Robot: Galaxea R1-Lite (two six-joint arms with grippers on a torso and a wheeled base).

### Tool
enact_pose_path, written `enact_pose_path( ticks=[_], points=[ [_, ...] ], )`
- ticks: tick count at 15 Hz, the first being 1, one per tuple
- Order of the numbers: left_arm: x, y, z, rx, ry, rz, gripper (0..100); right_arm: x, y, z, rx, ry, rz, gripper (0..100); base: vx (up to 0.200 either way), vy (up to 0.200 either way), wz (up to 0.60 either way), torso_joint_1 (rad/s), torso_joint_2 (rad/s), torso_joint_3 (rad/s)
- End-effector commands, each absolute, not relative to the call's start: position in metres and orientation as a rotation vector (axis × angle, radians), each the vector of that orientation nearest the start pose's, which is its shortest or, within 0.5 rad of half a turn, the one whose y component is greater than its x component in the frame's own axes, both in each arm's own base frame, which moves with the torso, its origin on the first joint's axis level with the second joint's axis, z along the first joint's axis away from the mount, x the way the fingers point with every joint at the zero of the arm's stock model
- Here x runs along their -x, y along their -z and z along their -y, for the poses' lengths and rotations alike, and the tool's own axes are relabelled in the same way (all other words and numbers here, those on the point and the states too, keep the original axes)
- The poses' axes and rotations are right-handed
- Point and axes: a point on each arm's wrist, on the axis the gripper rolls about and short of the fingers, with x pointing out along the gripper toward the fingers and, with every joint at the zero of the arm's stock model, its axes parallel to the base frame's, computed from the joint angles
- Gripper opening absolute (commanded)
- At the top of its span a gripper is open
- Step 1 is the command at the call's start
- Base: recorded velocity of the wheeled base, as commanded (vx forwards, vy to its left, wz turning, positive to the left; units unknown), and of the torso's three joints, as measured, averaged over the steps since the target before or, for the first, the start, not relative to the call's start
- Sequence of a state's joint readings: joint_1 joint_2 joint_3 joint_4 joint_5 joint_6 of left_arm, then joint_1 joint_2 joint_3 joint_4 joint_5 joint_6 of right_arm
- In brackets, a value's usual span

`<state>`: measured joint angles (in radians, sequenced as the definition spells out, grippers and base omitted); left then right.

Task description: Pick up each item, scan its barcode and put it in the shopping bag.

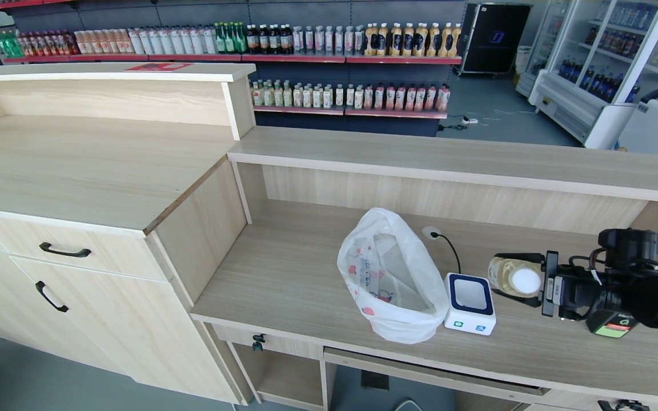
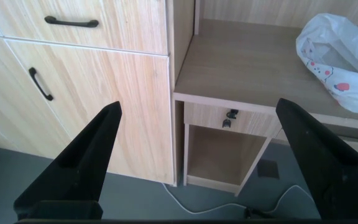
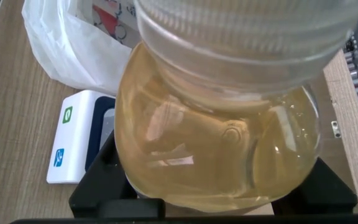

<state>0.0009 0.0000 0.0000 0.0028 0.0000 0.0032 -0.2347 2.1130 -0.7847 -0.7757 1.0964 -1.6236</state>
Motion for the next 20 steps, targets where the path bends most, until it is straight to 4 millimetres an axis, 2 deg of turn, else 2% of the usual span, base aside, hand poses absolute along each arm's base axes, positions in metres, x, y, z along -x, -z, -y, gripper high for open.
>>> enact_pose_path(
  ticks=[1, 9, 11, 12, 14, 16, 17, 19, 20],
  points=[
    [0.023, -0.075, 0.000, -0.003, -0.002, -0.005, 100, -0.343, -0.057, 0.061, 1.143, -0.957, 0.317, 0, 0.000, 0.000, 0.00, 0.000, 0.00, 0.000],
    [0.023, -0.075, 0.000, -0.003, -0.002, -0.005, 100, -0.348, -0.055, 0.060, 1.123, -0.961, 0.309, 0, 0.000, 0.000, 0.00, 0.000, 0.00, 0.000],
    [0.023, -0.075, 0.000, -0.003, -0.002, -0.003, 100, -0.352, -0.061, 0.058, 1.124, -0.956, 0.321, 0, 0.000, 0.000, 0.00, 0.000, 0.00, 0.000],
    [0.023, -0.075, 0.000, -0.003, -0.002, -0.005, 100, -0.352, -0.073, 0.060, 1.099, -0.939, 0.317, 0, 0.000, 0.000, 0.00, 0.000, 0.00, 0.000],
    [0.023, -0.075, 0.000, -0.003, -0.002, -0.005, 100, -0.337, -0.122, 0.075, 0.935, -0.850, 0.252, 0, 0.000, 0.000, 0.00, 0.000, 0.00, 0.000],
    [0.023, -0.075, 0.000, -0.003, -0.002, -0.005, 100, -0.303, -0.179, 0.086, 0.655, -0.721, 0.138, 0, 0.000, 0.000, 0.00, 0.000, 0.00, 0.000],
    [0.023, -0.075, 0.000, -0.003, -0.002, -0.005, 100, -0.289, -0.196, 0.090, 0.530, -0.648, 0.090, 0, 0.000, 0.000, 0.00, 0.000, 0.00, 0.000],
    [0.023, -0.075, 0.000, -0.003, -0.002, -0.005, 100, -0.275, -0.206, 0.094, 0.325, -0.443, -0.024, 0, 0.000, 0.000, 0.00, 0.000, 0.00, 0.000],
    [0.023, -0.075, 0.000, -0.003, -0.002, -0.005, 100, -0.274, -0.204, 0.092, 0.202, -0.231, -0.129, 0, 0.000, 0.000, 0.00, 0.000, 0.00, 0.000]
  ],
)
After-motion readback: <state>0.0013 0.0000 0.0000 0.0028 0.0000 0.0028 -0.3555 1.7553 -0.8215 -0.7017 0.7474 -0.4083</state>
